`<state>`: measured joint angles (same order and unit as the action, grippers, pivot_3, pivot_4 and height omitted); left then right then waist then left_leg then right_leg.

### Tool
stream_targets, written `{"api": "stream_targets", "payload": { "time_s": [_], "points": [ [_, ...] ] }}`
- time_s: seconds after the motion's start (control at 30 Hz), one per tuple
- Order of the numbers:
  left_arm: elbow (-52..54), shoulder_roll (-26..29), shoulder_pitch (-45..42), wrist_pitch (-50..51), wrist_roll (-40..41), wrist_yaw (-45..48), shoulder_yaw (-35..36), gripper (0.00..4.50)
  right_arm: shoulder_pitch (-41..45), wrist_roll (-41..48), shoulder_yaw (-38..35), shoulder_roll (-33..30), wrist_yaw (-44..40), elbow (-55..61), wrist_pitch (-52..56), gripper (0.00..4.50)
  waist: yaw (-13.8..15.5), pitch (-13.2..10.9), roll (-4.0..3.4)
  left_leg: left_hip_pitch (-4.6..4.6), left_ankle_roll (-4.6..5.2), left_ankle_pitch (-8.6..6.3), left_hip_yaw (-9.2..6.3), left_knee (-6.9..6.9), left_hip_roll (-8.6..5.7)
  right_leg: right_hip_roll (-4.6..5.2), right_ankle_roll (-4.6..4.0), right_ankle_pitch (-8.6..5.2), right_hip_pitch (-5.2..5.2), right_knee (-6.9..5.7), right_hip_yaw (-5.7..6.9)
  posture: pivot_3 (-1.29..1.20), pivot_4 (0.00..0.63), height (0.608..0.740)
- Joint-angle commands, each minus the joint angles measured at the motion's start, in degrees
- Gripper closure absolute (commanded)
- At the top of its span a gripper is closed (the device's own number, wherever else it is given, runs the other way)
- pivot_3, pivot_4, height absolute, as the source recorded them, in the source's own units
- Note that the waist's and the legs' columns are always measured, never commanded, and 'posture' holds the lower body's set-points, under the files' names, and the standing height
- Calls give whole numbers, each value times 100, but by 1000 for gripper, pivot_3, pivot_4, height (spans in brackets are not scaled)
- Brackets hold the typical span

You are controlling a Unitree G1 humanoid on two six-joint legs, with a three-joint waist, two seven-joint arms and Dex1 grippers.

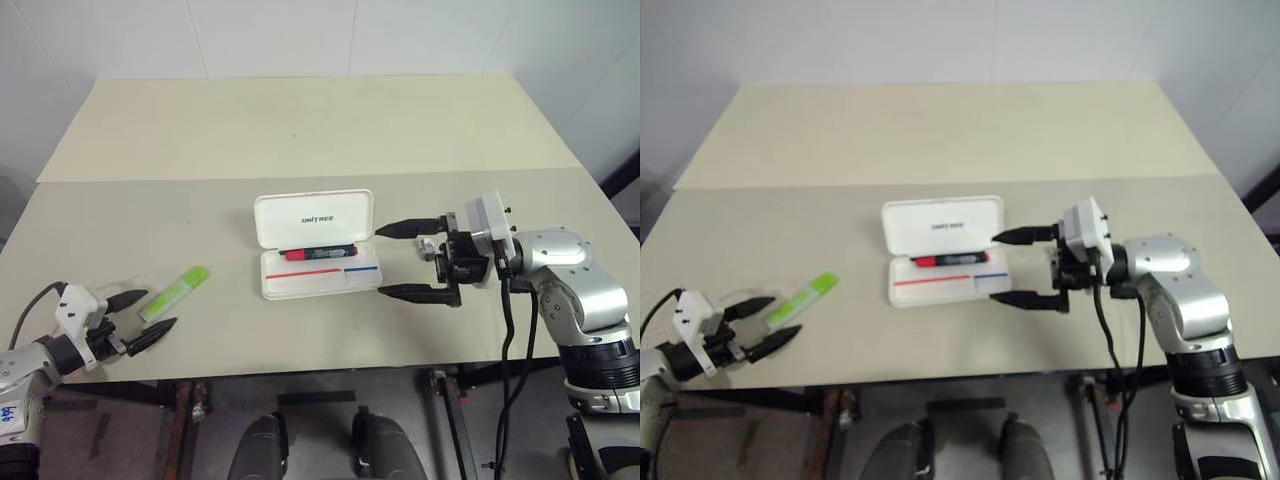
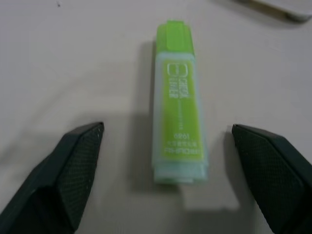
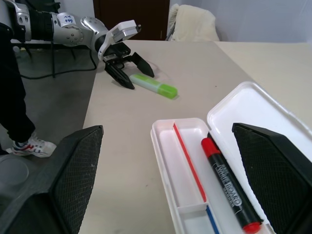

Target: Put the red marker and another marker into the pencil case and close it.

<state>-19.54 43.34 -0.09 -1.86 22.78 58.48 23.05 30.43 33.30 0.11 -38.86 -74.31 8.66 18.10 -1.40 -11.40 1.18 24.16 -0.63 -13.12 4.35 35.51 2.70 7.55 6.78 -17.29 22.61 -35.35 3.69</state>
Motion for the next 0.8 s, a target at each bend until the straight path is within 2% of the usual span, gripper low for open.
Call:
{"api": "stream_targets", "payload": {
  "time_s": [0.03,0.13,0.33,0.4,0.8],
  "points": [
    [-241,-70,-67,-122,-91,72,-129,187,93,182,-185,-37,134,356,96,10,9,0,0,-1,0,0,0,0,0,0,0,0,0,-2,0,0,150,740],
    [-264,-77,-98,-55,-73,87,-171,911,94,218,-196,-29,185,421,135,0,10,0,0,-1,-7,-4,-1,6,1,2,-4,4,-1,-7,1,0,150,740],
    [-78,-103,-61,-24,-150,-27,-251,2899,132,272,-159,25,285,508,178,0,7,1,0,-2,2,-4,13,6,0,9,-2,7,1,-2,3,0,150,740],
    [60,-140,-3,-24,-140,-94,-251,3400,141,271,-138,50,303,502,172,0,12,1,0,-2,6,-5,16,6,1,11,-2,7,1,0,6,0,150,740],
    [1747,-165,26,284,317,-152,-106,3397,22,128,-68,221,334,408,33,0,-5,3,5,0,8,-8,23,7,8,7,-1,9,5,0,11,0,150,740]
  ]
}}
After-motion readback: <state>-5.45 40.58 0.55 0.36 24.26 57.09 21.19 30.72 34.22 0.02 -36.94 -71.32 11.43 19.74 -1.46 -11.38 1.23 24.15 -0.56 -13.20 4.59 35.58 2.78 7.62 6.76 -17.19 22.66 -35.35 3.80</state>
